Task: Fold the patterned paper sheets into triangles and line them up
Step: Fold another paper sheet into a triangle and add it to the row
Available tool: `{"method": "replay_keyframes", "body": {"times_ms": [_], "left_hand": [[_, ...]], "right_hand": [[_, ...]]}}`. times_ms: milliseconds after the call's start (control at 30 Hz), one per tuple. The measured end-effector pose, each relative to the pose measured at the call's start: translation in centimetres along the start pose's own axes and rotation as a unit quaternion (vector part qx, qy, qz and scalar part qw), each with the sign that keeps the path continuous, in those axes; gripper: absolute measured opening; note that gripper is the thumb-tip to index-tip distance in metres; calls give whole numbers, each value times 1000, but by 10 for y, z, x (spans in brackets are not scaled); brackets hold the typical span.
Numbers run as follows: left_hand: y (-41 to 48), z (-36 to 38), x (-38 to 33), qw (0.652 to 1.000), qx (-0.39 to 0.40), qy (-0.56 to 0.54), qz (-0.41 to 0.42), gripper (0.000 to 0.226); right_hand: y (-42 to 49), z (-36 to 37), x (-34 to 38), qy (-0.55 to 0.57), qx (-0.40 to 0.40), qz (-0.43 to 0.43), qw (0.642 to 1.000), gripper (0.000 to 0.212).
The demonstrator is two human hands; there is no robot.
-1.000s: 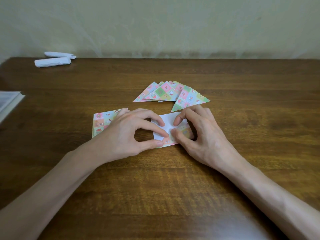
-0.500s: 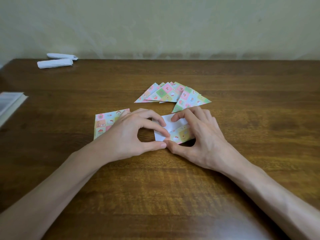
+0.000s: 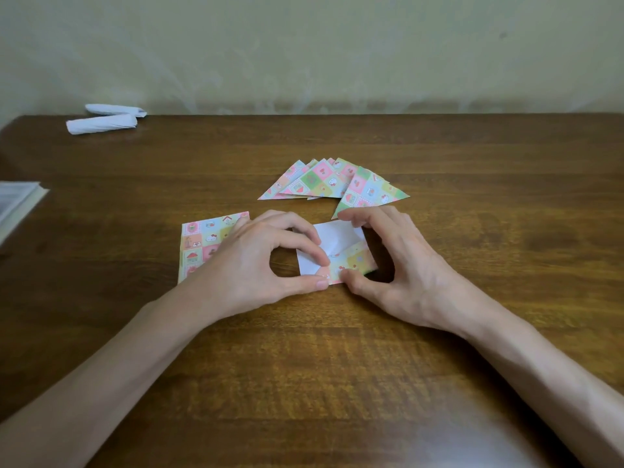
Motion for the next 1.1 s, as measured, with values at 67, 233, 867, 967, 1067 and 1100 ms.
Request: {"method": "replay_keyframes", "body": {"times_ms": [67,233,867,967,1067,1100], "left_hand": [[0,0,1,1000,-3,-8,-4,21],[2,3,-2,999,-38,-7,-12,19],[1,3,-3,999,-24,9,-27,18],[0,3,-3,1000,-20,5,-20,20],[-2,0,-2,1000,7,-4,-18,27],[-2,-1,-1,1000,16,-10,-16,26]], "right_hand": [[-2,-1,0,8,7,-1,1000,63],[-3,0,1,11,10,-8,1000,65],[-7,-4,-7,97,30,-44,994,79],[-7,-2,-9,96,40,-47,994,80],[-6,-3,-12,99,43,-36,993,78],[-5,-2,-12,99,38,-31,994,76]]}}
Point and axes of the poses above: each hand's wrist, its own y-axis towards the middle knuckle, its own z-axis out of the palm, x = y × z, the point moved 6 cm from there along y, towards the middle knuckle, and after that the axes turned 12 degrees about x, right-handed, at the moved point
